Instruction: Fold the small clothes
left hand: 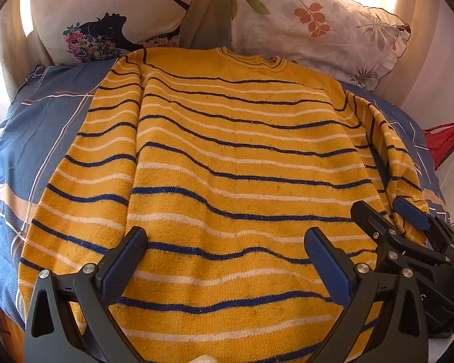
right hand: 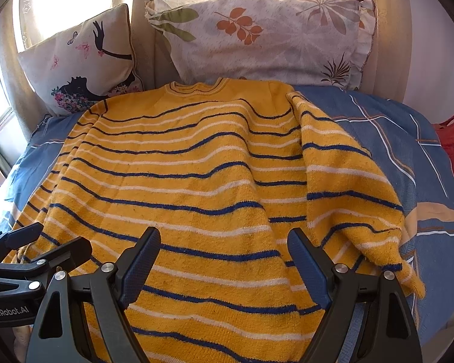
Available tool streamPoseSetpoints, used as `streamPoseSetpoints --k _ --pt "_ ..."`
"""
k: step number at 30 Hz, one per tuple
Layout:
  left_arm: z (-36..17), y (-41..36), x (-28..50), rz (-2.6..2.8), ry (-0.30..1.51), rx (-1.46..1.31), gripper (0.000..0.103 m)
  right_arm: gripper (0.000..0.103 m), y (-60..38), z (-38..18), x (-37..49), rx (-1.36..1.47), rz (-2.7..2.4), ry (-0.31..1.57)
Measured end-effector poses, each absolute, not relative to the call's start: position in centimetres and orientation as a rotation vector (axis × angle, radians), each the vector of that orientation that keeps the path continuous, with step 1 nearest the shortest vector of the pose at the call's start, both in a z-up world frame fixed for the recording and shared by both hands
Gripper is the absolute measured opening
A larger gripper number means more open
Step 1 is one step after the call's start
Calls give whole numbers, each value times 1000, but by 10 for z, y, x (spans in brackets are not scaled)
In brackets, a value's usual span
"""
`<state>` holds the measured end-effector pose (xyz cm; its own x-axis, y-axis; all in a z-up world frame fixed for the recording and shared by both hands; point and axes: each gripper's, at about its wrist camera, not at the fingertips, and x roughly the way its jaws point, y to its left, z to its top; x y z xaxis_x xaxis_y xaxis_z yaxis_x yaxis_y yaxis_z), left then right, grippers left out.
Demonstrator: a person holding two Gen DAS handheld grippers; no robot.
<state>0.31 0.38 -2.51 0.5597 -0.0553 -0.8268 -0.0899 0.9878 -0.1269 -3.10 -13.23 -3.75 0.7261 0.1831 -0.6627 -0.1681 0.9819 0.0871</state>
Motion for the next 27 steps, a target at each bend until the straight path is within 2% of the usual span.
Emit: streamPoseSetpoints --k 27 --pt "-34 12 9 10 1009 -183 103 89 -129 -41 -26 14 196 756"
